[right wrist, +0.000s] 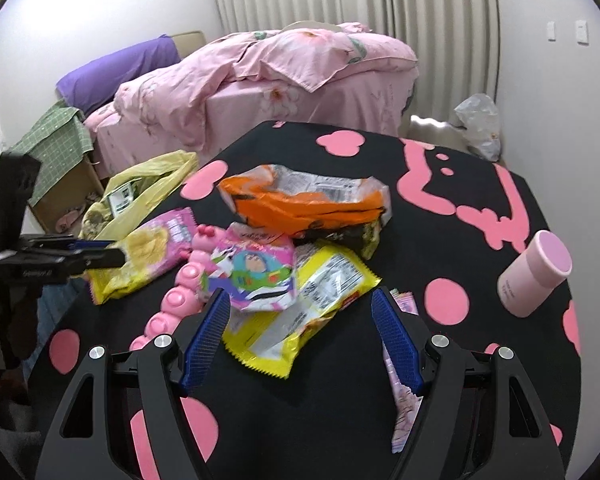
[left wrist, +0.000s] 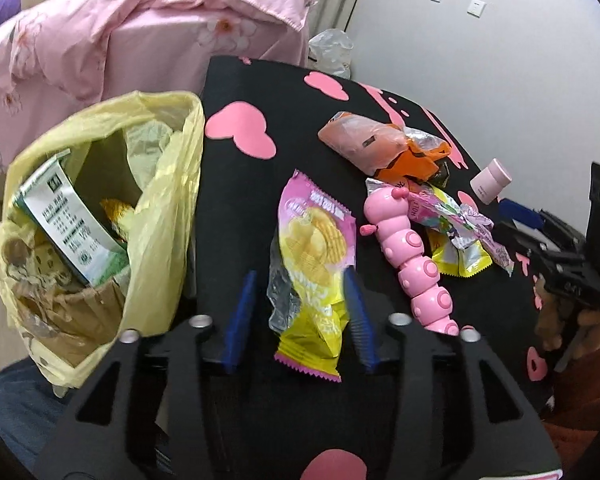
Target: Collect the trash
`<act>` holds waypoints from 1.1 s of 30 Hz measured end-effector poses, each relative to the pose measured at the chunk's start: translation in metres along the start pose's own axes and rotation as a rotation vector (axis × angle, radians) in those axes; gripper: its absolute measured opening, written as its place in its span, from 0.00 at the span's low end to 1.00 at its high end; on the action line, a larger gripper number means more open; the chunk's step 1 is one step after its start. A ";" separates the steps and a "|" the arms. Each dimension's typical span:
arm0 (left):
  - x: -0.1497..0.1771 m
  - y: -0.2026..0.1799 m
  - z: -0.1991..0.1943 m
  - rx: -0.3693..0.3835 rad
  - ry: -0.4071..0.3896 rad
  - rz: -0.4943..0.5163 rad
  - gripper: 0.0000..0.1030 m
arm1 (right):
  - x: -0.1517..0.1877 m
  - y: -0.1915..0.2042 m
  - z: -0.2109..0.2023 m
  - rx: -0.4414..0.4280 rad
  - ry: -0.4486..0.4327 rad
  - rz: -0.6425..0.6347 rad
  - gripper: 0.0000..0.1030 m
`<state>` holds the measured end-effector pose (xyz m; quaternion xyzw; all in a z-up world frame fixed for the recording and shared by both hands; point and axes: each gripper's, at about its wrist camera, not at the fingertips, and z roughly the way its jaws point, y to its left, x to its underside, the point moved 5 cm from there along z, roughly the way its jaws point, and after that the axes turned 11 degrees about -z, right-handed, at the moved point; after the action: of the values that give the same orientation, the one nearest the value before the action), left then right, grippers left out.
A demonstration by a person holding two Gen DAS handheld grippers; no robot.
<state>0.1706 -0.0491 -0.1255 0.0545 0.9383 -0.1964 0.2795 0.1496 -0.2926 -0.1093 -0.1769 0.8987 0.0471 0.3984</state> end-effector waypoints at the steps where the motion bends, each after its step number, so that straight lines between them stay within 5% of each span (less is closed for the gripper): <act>1: 0.000 -0.002 0.000 0.002 -0.007 0.012 0.49 | 0.002 -0.004 0.000 0.030 0.011 -0.002 0.68; 15: 0.001 -0.014 -0.001 -0.023 -0.026 0.057 0.54 | 0.052 -0.055 -0.007 0.090 0.082 0.130 0.68; 21: -0.006 -0.018 -0.022 -0.037 -0.138 0.081 0.54 | 0.059 -0.054 -0.005 0.095 0.089 0.119 0.68; 33: 0.006 -0.022 0.022 -0.111 -0.003 0.103 0.54 | 0.063 -0.059 -0.011 0.037 0.032 0.163 0.68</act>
<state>0.1716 -0.0783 -0.1378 0.0867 0.9433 -0.1296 0.2931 0.1234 -0.3678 -0.1446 -0.0962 0.9171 0.0600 0.3821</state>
